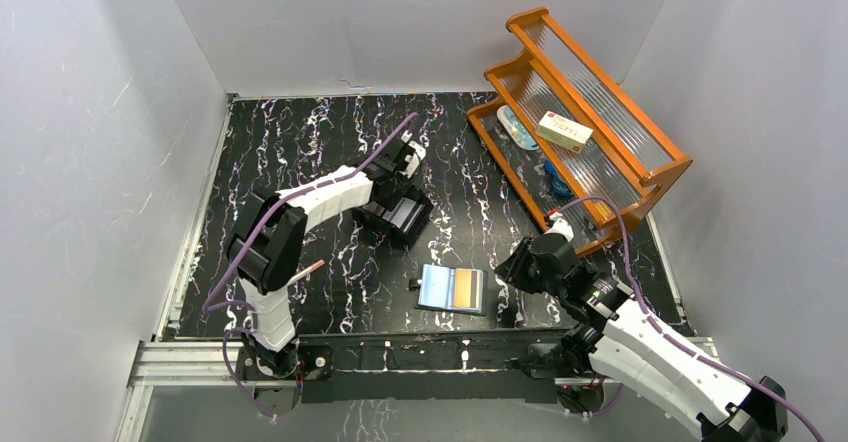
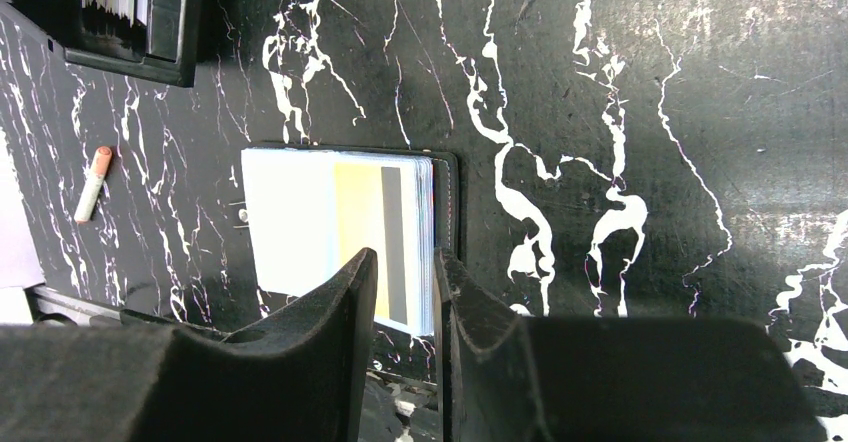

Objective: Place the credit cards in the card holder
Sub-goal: Pick up the credit card from the storage box.

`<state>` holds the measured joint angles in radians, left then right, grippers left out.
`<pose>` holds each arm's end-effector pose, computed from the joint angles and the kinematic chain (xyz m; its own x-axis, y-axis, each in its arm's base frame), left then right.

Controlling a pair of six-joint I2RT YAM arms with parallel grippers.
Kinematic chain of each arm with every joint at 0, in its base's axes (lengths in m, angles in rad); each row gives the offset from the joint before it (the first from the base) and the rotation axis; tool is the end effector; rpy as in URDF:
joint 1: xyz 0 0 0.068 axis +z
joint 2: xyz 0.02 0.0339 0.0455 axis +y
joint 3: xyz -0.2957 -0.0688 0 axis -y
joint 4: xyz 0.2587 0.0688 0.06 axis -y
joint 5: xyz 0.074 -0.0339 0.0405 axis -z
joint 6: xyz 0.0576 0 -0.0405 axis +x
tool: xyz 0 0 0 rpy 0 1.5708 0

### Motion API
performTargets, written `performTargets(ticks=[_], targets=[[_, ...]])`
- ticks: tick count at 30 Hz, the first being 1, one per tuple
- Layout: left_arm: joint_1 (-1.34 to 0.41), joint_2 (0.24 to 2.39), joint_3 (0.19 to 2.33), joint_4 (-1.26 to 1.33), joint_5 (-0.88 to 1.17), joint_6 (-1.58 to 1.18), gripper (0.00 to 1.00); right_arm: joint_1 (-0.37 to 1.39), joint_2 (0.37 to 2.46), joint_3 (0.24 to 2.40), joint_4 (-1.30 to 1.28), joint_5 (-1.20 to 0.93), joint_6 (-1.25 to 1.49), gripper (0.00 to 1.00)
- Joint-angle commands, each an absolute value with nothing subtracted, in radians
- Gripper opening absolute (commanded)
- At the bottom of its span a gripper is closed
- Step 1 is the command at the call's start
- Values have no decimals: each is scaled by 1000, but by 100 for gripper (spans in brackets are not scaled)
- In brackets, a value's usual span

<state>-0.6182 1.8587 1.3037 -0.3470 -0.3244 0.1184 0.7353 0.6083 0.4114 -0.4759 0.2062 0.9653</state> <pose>0.3653 -0.2373 0.2108 -0.5890 0.5563 -0.5862 0.4611 0.8270 0.3216 0.1153 0.0884 0.2095 -0.7053 0.4472 -0.5500 0.0739 0.8180 0.5704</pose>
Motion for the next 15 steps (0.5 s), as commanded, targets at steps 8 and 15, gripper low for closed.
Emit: performTargets(ticks=[8,15], targets=[[-620,1884,1282,-319,-336,146,60,738,591,423,-453,221,970,34],[-620,1879,1320,-366,-206,121,47,738,592,418,-447,222,972,34]])
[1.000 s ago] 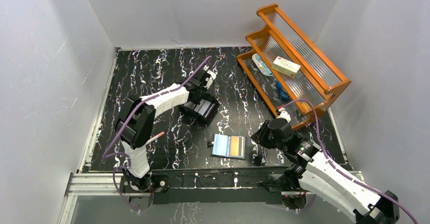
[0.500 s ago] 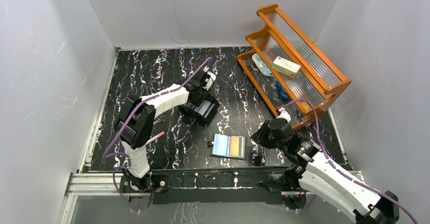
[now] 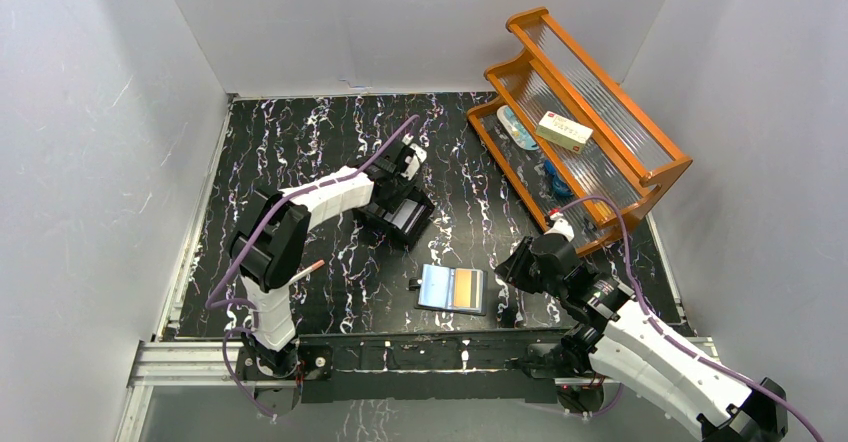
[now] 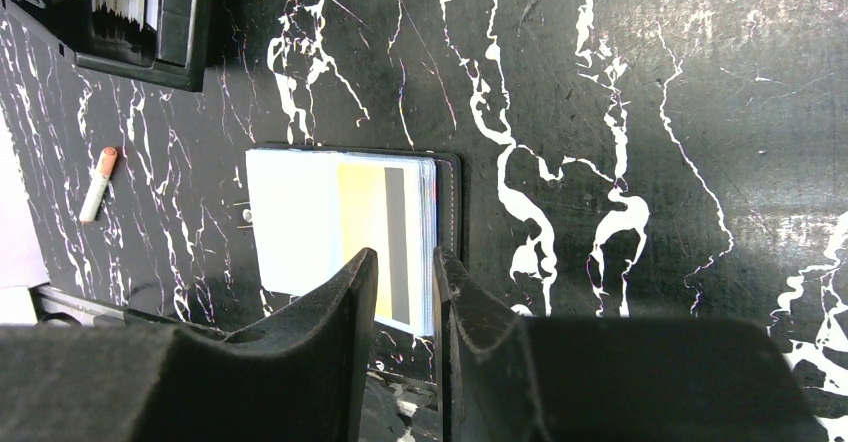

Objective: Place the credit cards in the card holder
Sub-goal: Pick up the credit card from the storage box.

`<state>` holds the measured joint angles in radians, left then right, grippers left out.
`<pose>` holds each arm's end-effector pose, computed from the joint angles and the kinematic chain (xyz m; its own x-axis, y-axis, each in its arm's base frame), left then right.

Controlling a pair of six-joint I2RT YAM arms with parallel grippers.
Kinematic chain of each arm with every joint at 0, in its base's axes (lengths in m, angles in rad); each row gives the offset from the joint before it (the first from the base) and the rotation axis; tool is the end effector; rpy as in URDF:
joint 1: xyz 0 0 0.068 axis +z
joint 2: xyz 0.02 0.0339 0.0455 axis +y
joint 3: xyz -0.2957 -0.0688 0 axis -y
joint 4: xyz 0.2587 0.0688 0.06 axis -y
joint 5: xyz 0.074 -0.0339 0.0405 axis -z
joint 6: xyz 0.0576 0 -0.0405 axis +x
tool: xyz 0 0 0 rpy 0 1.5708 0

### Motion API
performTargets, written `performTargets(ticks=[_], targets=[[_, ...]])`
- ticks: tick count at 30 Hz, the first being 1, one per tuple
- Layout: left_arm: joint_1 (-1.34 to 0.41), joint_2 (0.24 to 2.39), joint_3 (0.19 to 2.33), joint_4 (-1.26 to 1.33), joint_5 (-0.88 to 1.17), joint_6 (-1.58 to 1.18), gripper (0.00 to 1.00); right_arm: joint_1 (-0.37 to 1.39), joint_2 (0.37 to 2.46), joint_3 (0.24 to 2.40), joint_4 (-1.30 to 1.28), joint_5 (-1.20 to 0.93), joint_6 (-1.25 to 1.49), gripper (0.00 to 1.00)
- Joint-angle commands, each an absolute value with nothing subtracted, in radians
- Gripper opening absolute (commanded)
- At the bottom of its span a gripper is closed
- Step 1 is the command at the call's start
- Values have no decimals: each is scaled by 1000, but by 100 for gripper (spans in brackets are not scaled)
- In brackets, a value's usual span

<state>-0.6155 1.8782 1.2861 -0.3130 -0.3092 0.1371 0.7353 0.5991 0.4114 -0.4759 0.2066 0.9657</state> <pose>0.3671 -0.2381 0.1994 -0.5819 0.5710 -0.5791 0.4806 0.8159 0.3215 0.1146 0.0877 0.2106 -0.7013 0.4511 -0.5520 0.0704 0.8144 0.5760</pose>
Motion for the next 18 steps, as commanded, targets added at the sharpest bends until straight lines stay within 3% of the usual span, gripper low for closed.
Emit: performTargets(ticks=[1,8,18], targets=[[-620,1877,1325,-375,-190,117,44,738,595,417,-443,220,972,34],[-620,1854,1351,-402,-165,110,25,738,604,417,-436,215,974,34],[-620,1823,1397,-431,-119,99,20,739,603,413,-431,212,976,34]])
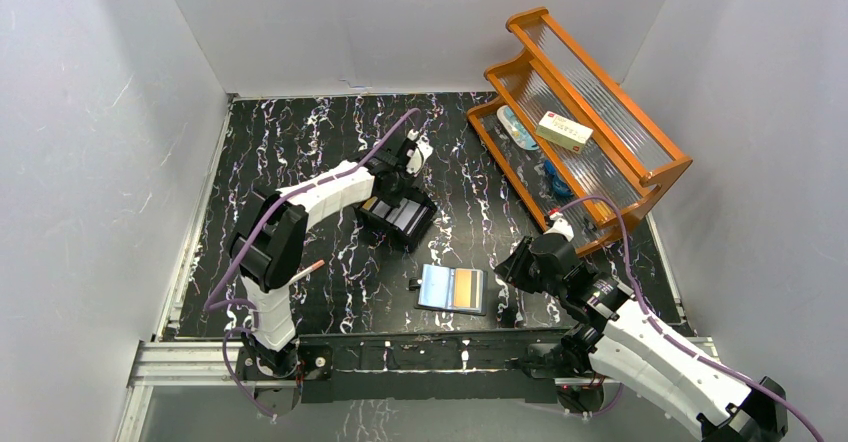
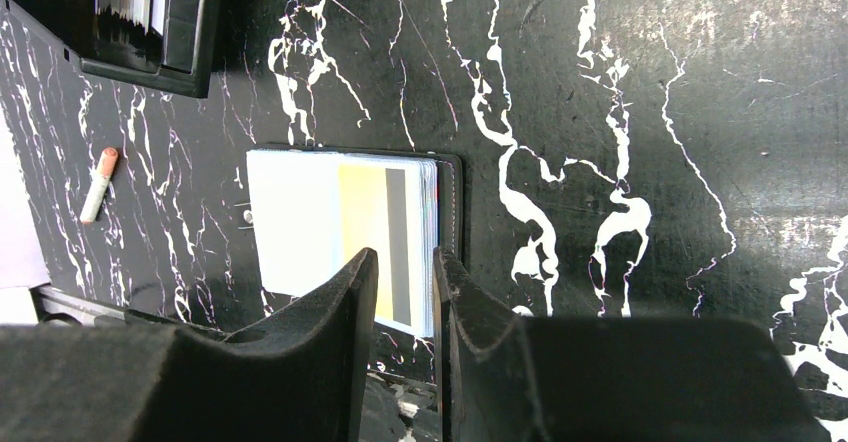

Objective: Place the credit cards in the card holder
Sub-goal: Pick up the credit card from the storage box.

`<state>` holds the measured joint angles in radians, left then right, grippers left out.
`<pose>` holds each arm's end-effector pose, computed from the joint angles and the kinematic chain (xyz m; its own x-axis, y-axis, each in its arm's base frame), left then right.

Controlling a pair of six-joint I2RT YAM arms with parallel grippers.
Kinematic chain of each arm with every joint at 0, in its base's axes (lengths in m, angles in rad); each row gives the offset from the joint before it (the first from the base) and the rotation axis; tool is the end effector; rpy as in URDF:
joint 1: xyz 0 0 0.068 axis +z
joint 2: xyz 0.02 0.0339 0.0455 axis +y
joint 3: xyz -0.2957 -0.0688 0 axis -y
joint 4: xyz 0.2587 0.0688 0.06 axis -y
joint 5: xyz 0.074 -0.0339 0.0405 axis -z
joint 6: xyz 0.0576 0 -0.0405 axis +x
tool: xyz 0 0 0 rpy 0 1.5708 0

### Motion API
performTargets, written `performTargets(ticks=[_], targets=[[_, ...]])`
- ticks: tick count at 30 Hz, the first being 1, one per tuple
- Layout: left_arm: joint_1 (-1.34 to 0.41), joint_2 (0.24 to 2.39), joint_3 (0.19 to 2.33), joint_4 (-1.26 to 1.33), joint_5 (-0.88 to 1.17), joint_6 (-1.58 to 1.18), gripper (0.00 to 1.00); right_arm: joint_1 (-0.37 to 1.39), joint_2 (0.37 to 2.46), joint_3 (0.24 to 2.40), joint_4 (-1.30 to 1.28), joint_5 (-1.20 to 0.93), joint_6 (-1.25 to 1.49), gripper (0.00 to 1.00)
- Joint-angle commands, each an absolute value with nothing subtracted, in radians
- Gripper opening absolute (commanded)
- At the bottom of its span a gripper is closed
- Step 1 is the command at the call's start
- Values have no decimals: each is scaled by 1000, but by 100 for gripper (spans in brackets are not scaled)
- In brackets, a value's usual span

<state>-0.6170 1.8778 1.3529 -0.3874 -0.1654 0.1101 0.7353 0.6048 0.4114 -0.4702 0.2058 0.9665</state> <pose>0.3671 -0.2488 0.2142 -0.5875 0.5496 -0.5939 0.5564 0.8073 0.1967 0.1153 0.0885 0.2105 -0.7017 0.4515 -0.5512 0.0706 0.8139 0.5767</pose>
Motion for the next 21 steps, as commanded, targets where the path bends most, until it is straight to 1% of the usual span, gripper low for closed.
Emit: performTargets(ticks=[1,5,8,10,21], targets=[[-620,1821,1396,-431,-118,100,19,739,603,413,-432,212,976,34],[-620,1822,1396,-434,-124,99,12,738,602,411,-431,212,977,34],[-620,1822,1394,-434,-135,97,4,739,600,411,-433,212,977,34],[-620,1819,1394,-434,-147,97,0,739,598,410,-436,214,977,34],[-625,1711,1435,-474,-334,68,0,738,600,434,-434,203,974,34]])
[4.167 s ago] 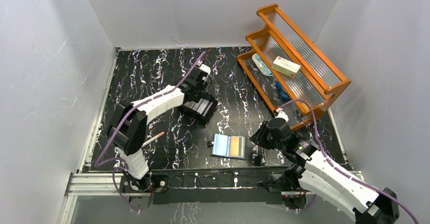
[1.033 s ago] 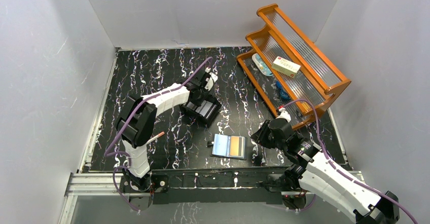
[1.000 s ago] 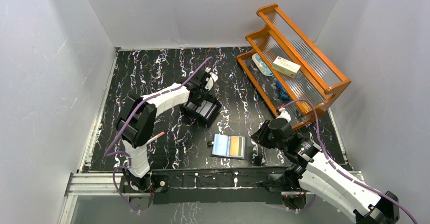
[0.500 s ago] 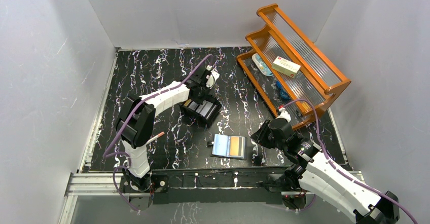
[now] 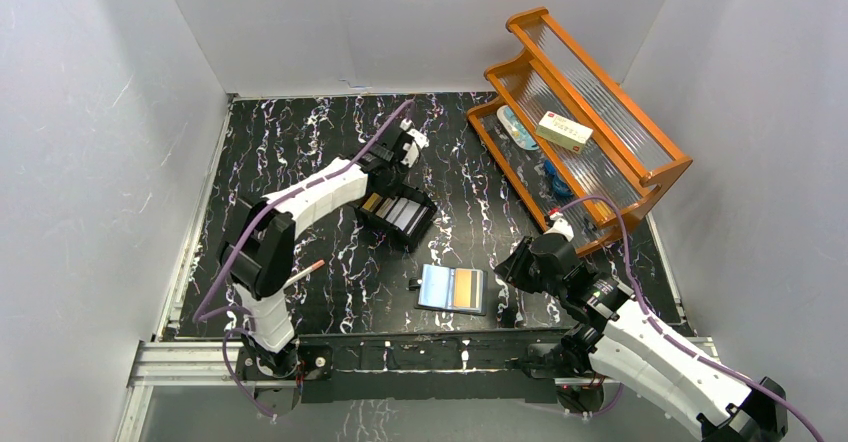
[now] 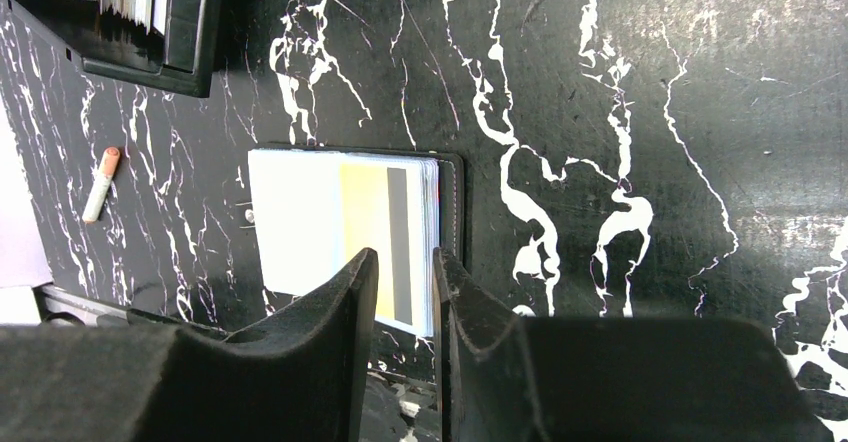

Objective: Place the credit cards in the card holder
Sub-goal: Pick up the credit card from the storage box.

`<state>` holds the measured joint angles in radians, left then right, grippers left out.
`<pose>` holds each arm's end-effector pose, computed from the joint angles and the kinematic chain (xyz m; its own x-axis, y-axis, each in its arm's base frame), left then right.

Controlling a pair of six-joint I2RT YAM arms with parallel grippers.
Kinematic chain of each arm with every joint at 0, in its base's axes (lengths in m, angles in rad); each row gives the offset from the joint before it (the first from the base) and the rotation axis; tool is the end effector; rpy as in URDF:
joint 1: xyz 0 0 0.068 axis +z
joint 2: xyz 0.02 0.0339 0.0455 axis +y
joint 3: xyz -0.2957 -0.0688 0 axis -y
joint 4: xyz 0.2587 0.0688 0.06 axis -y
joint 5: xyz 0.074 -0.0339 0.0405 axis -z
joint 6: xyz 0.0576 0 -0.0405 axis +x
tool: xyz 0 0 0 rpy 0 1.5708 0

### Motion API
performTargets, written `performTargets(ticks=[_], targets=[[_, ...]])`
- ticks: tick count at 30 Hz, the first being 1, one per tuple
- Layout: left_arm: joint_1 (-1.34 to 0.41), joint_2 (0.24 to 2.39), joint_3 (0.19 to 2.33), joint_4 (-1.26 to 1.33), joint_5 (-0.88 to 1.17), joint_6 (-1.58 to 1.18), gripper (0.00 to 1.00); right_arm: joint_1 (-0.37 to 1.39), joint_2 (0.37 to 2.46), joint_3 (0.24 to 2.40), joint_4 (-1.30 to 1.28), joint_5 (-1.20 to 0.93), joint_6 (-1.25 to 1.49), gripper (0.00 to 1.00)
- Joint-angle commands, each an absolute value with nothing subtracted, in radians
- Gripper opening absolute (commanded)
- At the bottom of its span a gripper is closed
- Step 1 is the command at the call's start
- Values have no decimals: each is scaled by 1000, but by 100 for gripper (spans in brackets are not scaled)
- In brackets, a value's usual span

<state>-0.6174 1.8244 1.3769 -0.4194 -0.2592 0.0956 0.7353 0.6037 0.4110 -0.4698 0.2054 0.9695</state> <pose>0.3651 -0.2411 0.2430 -0.5783 0.5237 -0.6256 0.4817 0.8380 0.2563 0.1153 0.0884 0.2105 -0.7012 0.4542 -0.5495 0.0721 0.8120 0.5792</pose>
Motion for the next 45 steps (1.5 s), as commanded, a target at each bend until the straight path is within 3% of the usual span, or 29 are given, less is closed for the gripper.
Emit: performTargets(ticks=[1,5,13,16,22,26,30,38,45], targets=[[-624,1693,1440,-481,-345,58,0,738,603,450,-432,192,969,34],[-624,1625,1465,-512,-305,9,0,738,612,495,-390,139,942,35],[-624,1457,1430,-470,28,-228,0,739,642,511,-80,-52,984,38],[-624,1376,1348,-351,198,-367,0,739,665,510,57,-103,1048,40],[-624,1142,927,225,568,-936,0,738,715,457,395,-118,1241,47],[-626,1114,795,442,630,-1111,0,739,777,445,492,-139,1286,46],[-626,1093,778,428,623,-1102,0,739,767,444,469,-124,1286,41],[-626,1082,779,399,609,-1080,0,738,706,495,253,-32,1227,50],[-626,1100,751,491,631,-1149,0,739,739,500,314,-83,1216,51]])
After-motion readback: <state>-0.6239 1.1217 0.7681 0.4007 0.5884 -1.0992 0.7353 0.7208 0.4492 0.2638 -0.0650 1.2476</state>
